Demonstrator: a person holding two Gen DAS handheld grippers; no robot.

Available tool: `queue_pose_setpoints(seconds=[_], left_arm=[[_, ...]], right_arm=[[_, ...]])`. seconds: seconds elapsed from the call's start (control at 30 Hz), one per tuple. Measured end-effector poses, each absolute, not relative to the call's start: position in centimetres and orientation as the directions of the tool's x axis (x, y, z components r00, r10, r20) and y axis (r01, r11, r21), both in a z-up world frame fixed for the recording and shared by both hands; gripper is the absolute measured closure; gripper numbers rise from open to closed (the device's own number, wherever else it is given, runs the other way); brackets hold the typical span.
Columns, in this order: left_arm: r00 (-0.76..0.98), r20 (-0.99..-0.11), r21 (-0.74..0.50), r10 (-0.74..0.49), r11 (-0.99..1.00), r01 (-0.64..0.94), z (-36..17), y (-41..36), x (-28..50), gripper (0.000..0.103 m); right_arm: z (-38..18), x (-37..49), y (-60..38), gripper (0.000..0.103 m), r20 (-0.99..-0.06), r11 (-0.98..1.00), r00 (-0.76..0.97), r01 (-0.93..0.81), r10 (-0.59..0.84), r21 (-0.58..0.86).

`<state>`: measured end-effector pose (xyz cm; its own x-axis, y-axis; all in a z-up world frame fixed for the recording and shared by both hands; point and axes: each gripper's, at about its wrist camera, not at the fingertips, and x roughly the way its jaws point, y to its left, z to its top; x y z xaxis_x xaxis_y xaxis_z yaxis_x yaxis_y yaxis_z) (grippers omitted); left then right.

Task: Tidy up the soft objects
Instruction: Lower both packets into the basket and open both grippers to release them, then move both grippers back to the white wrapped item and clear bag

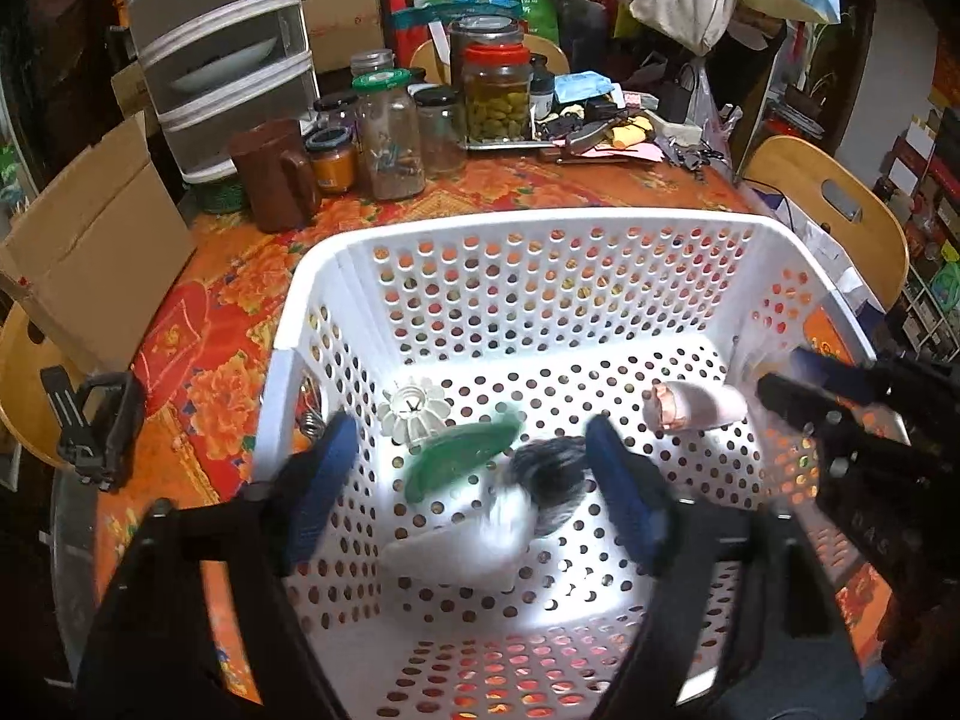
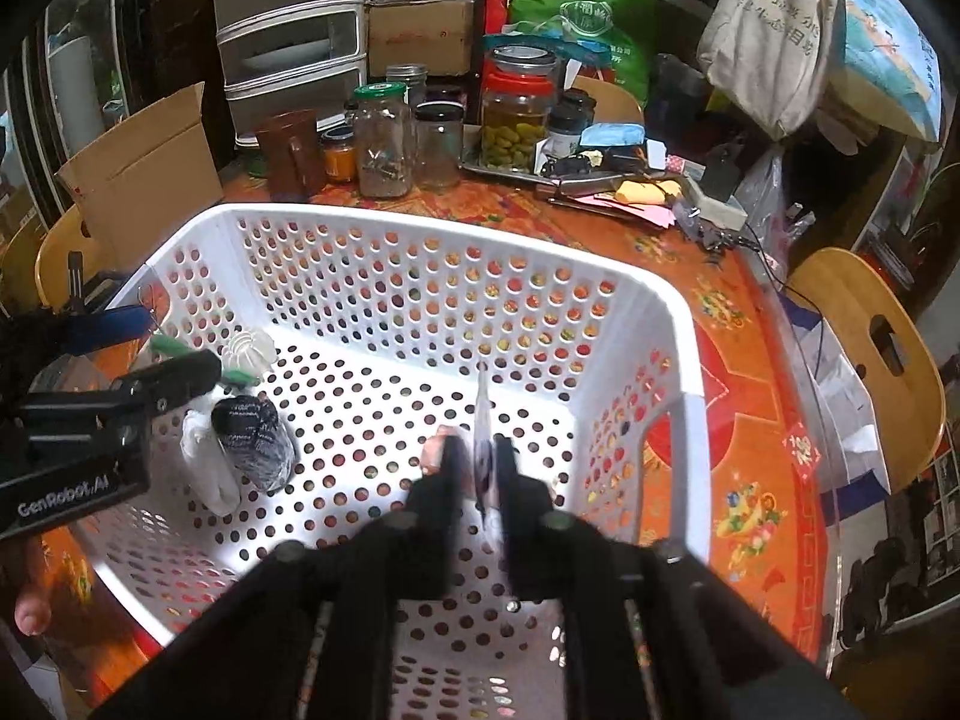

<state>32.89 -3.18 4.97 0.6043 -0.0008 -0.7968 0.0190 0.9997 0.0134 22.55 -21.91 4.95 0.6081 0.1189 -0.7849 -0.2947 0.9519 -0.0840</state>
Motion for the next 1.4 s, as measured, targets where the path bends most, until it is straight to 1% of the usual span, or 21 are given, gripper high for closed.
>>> queue_pose_setpoints(seconds=[0.03,0.07,0.1,0.17,0.23,0.27,0.3,0.33,0.4,0.8,0.93,1.1,1.17,1.27,1.4], left_arm=[[0.617,-0.787,0.021,0.003,1.0,0.021,5.2,-3.2,32.7,0.016],[0.627,-0.779,0.023,0.002,0.999,0.025,5.5,-3.2,32.4,0.012],[0.631,-0.775,0.021,-0.003,0.999,0.03,5.7,-3.3,32.2,0.01],[0.639,-0.769,0.015,-0.015,0.999,0.043,6.3,-3.4,31.6,0.007],[0.653,-0.757,0.015,-0.023,0.999,0.052,7.1,-3.4,30.6,0.003],[0.662,-0.749,0.015,-0.026,0.998,0.056,7.4,-3.4,30.2,0.0],[0.672,-0.74,0.015,-0.028,0.998,0.058,7.8,-3.3,29.6,0.0],[0.678,-0.735,0.013,-0.03,0.998,0.058,8.2,-3.3,29.1,0.0],[0.688,-0.724,0.008,-0.037,0.998,0.062,8.9,-3.1,27.9,0.0],[0.743,-0.668,0.055,0.03,0.998,0.009,11.6,-2.4,19.7,0.0],[0.757,-0.653,0.028,-0.001,0.999,0.025,11.4,-2.0,16.1,0.0],[0.76,-0.65,0.019,-0.005,1.0,0.023,8.6,-1.9,12.4,0.0],[0.743,-0.669,0.015,-0.007,1.0,0.023,6.6,-2.0,11.6,0.0],[0.707,-0.706,-0.023,-0.04,0.999,0.034,3.6,-2.2,11.4,0.0],[0.68,-0.731,-0.039,-0.054,0.999,0.038,0.5,-3.1,11.8,0.0]], right_arm=[[5.1,22.5,-22.0,0.061,-0.782,0.952,0.612,-0.295,0.123,-0.081],[5.1,22.4,-22.0,0.039,-0.779,0.952,0.614,-0.296,0.125,-0.08],[5.3,22.3,-22.0,0.026,-0.774,0.951,0.62,-0.299,0.132,-0.078],[5.6,22.0,-22.2,0.016,-0.765,0.951,0.628,-0.302,0.144,-0.068],[6.1,21.6,-22.4,0.012,-0.754,0.952,0.638,-0.302,0.155,-0.059],[6.4,21.3,-22.7,0.007,-0.745,0.953,0.648,-0.298,0.16,-0.054],[6.6,21.0,-23.0,0.003,-0.738,0.955,0.654,-0.294,0.166,-0.046],[6.9,20.7,-23.3,0.001,-0.731,0.955,0.659,-0.293,0.176,-0.034],[7.4,20.1,-23.7,0.0,-0.721,0.955,0.665,-0.295,0.197,-0.011],[9.3,15.1,-25.3,0.0,-0.678,0.958,0.703,-0.286,0.213,0.004],[9.6,12.1,-25.7,0.0,-0.651,0.952,0.72,-0.305,0.241,0.015],[8.6,8.4,-25.9,0.0,-0.64,0.948,0.726,-0.317,0.252,0.013],[7.4,7.0,-26.2,0.0,-0.643,0.947,0.721,-0.321,0.258,0.02],[5.0,5.8,-26.6,0.0,-0.659,0.951,0.708,-0.308,0.254,0.035],[1.9,4.5,-27.3,0.0,-0.675,0.954,0.691,-0.293,0.26,0.067]])
